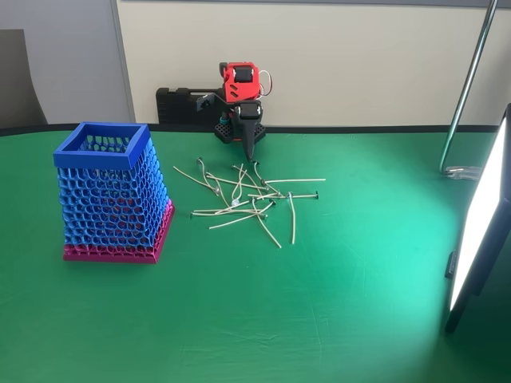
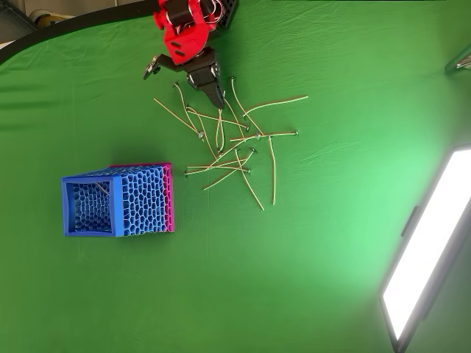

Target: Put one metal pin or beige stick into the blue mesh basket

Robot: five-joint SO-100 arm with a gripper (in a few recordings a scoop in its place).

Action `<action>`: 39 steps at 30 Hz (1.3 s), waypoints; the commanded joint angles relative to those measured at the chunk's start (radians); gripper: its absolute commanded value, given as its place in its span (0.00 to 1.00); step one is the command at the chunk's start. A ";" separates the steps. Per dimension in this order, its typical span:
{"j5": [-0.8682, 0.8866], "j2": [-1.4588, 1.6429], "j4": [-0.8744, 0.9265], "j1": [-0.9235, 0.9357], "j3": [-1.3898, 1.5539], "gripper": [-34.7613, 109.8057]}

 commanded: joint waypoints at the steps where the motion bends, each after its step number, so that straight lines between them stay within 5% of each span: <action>1: -0.005 0.006 0.026 0.002 -0.074 0.24; 21: -0.011 -0.166 0.127 -0.075 -0.440 0.24; 39: 0.005 -0.853 0.189 -0.086 -0.956 0.24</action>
